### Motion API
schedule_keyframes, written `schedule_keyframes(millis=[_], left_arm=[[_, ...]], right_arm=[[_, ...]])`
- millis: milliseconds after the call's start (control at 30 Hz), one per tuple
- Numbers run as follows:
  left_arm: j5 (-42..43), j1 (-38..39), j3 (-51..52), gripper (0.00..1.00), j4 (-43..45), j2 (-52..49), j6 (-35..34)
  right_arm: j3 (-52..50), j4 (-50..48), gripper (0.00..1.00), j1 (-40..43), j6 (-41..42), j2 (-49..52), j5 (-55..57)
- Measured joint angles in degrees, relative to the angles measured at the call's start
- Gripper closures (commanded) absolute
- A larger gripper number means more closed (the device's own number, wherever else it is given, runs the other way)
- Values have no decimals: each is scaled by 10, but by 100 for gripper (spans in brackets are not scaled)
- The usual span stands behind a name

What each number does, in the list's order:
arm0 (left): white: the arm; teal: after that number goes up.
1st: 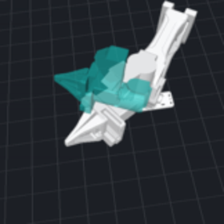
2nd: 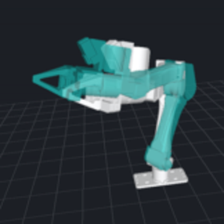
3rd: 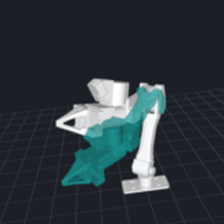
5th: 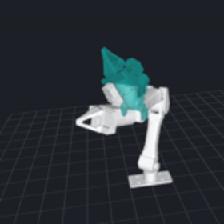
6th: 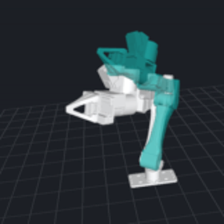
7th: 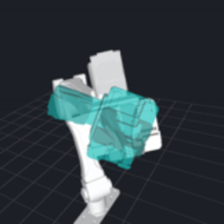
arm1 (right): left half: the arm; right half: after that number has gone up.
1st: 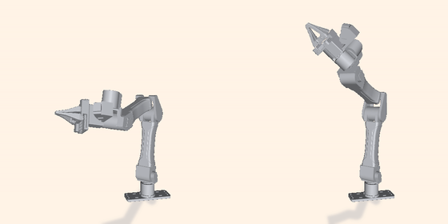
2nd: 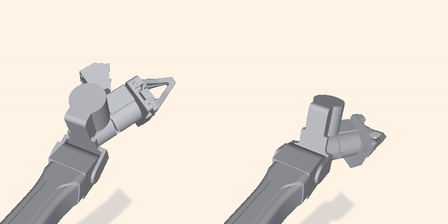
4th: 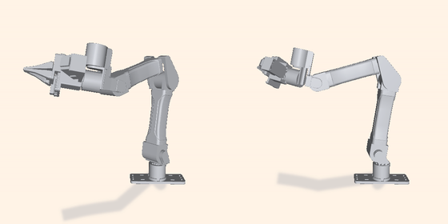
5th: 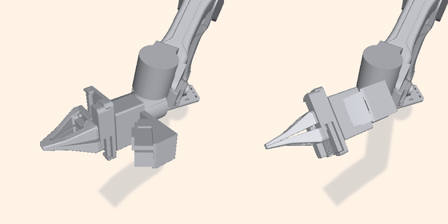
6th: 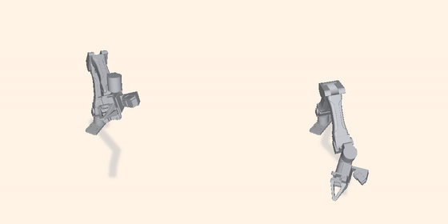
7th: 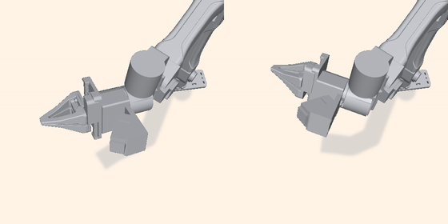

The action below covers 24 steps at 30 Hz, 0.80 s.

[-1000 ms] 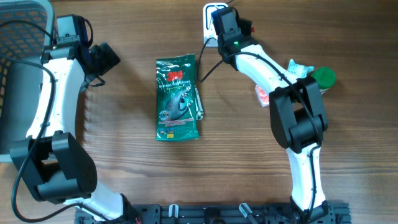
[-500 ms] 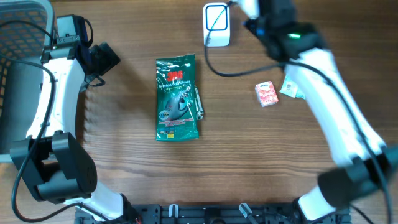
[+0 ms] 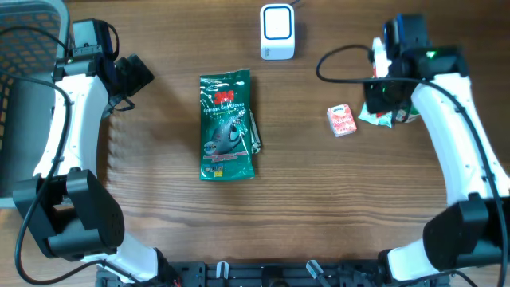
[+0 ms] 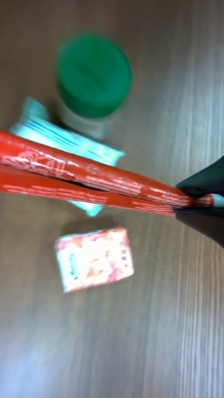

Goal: Scan the item barcode
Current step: 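Carry the Nescafe stick right and drop it by the tissue pack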

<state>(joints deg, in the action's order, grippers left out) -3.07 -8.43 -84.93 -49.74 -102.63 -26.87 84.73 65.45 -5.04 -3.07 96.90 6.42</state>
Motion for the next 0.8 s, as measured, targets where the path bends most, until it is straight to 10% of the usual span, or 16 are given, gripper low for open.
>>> schedule_keyframes(millis=[133, 267, 533, 800], left_arm=[[0, 0, 0, 0, 0, 0, 0], [0, 0, 0, 0, 0, 0, 0], [0, 0, 0, 0, 0, 0, 0], [0, 0, 0, 0, 0, 0, 0]], right_arm=[[-89, -57, 71, 2, 15, 3, -4], [-138, -87, 19, 2, 23, 4, -7], [-78, -77, 44, -6, 67, 5, -102], [-10, -139, 37, -118, 157, 0, -318]])
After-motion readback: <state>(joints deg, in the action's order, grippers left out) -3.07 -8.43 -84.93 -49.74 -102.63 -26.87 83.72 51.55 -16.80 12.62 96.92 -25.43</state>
